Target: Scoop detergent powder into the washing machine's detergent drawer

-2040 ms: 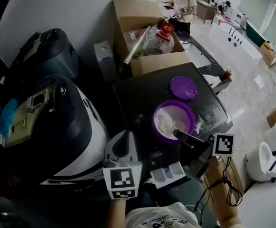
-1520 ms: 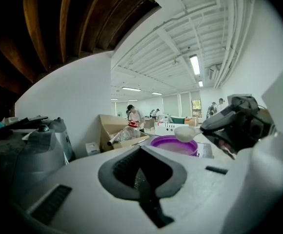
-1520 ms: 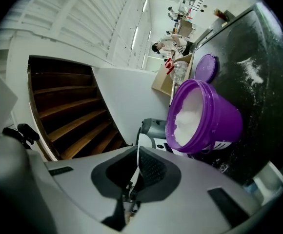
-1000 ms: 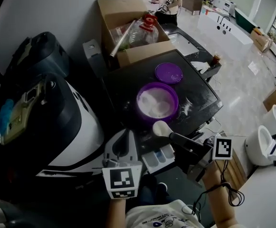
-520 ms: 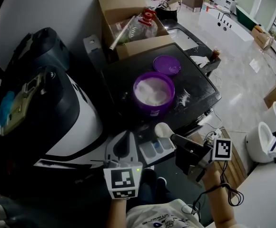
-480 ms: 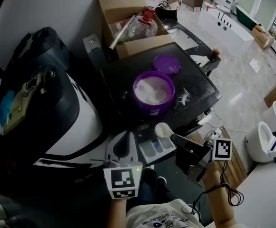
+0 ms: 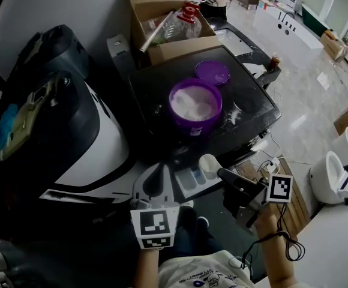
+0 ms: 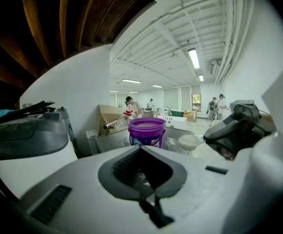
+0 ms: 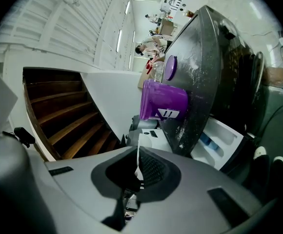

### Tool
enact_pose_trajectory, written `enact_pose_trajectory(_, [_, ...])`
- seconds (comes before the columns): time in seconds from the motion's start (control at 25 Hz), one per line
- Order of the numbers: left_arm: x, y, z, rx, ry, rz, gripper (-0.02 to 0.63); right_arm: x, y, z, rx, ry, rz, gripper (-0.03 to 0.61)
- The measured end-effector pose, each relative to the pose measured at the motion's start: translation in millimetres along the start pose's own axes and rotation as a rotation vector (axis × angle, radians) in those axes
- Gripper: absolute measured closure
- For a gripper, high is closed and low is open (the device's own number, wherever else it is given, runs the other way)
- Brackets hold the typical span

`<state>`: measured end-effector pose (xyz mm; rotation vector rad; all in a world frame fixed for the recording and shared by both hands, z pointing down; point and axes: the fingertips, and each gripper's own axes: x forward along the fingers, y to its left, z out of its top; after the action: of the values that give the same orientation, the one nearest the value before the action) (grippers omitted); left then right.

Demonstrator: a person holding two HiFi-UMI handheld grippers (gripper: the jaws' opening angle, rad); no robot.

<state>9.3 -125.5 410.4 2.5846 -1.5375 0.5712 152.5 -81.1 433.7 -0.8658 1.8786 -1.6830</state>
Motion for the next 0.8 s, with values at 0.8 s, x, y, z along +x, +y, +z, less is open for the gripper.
enact_pose_trajectory(0.8, [-4.0,1.5,-33.8,-0.022,0.051,0.012,0.612,12.5,-45.2,-21.2,-0.253,0.069,-0.234,0.557])
